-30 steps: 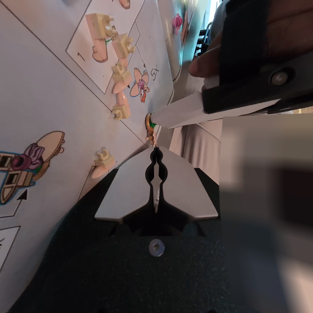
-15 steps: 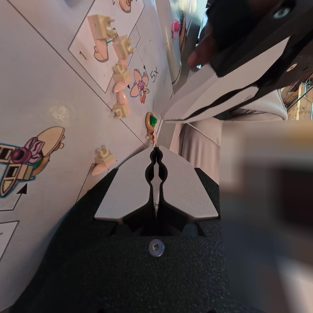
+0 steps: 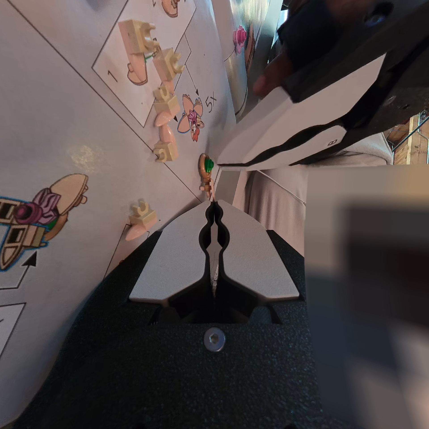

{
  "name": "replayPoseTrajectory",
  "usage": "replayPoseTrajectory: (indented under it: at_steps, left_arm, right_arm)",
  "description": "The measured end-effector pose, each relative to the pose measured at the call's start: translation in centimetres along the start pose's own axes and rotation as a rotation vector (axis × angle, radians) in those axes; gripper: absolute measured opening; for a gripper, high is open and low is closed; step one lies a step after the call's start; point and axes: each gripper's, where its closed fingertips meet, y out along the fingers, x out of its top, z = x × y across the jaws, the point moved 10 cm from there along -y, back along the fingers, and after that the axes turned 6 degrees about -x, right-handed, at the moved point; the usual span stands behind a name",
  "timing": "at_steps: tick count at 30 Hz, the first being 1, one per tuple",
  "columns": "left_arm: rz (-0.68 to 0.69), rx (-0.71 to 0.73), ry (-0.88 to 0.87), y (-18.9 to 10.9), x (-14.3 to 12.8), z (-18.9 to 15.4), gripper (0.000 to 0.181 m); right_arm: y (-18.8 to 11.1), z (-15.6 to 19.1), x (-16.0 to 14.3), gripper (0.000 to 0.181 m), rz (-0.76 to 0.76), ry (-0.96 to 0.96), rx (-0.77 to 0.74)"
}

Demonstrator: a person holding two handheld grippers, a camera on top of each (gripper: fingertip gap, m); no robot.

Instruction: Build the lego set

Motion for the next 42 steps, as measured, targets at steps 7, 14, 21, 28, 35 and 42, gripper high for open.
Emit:
replayPoseTrajectory:
  at_steps: [7, 14, 21, 28, 35, 42]
  left_arm:
    - [-0.004, 0.000, 0.007, 0.0, 0.0, 0.0, 0.000]
    - [-0.064, 0.005, 0.021, 0.0, -0.4, 0.0, 0.000]
    - [-0.148, 0.014, 0.033, 0.1, -1.0, -0.1, 0.000]
    - [-0.173, 0.029, 0.036, 0.2, -1.1, -0.1, 0.000]
    - [-0.204, 0.021, 0.054, 0.2, -1.3, -0.1, 0.000]
    - [-0.228, 0.025, 0.059, 0.2, -1.5, -0.1, 0.000]
  right_arm:
    - [0.5, -0.1, -0.1, 0.005, 0.023, -0.025, -0.009]
    - [0.4, 0.2, 0.5, 0.004, 0.085, -0.051, -0.031]
    - [0.3, 0.4, 0.3, 0.004, 0.075, -0.003, -0.035]
    - [0.5, 0.2, -0.2, 0.005, 0.006, 0.040, -0.014]
    - [0.5, 0.2, -0.5, 0.006, -0.037, 0.064, -0.011]
    - [0.3, -0.5, -1.3, 0.010, -0.088, 0.062, 0.019]
